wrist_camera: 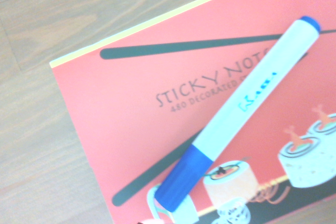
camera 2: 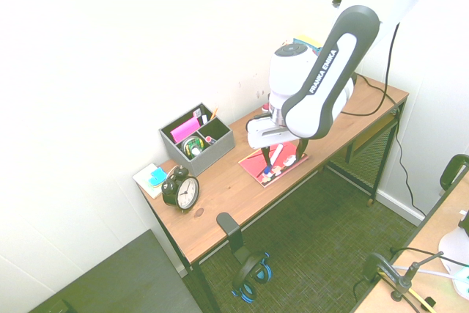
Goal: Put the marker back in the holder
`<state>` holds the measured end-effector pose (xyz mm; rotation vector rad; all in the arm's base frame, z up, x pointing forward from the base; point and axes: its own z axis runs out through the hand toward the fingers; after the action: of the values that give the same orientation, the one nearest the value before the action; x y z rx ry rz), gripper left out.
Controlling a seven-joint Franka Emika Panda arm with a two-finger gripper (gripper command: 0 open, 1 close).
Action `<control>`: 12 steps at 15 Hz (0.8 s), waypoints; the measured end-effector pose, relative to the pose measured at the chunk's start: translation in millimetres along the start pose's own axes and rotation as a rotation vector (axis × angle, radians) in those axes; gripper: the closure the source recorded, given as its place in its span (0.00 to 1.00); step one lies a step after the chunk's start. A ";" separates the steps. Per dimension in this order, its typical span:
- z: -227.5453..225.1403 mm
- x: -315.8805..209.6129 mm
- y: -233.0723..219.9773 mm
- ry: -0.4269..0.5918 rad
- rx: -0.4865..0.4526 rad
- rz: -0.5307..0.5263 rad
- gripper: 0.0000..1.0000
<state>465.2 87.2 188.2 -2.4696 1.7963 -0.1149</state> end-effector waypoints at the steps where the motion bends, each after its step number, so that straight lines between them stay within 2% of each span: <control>1: 7.0 -1.8 -5.3 -0.001 -0.001 0.001 0.00; 2: 12.6 -2.0 -11.0 0.000 0.001 0.006 1.00; 12: 32.1 1.4 -51.9 -0.009 0.017 0.025 1.00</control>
<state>518.2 102.6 162.3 -2.4315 1.8143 -0.1166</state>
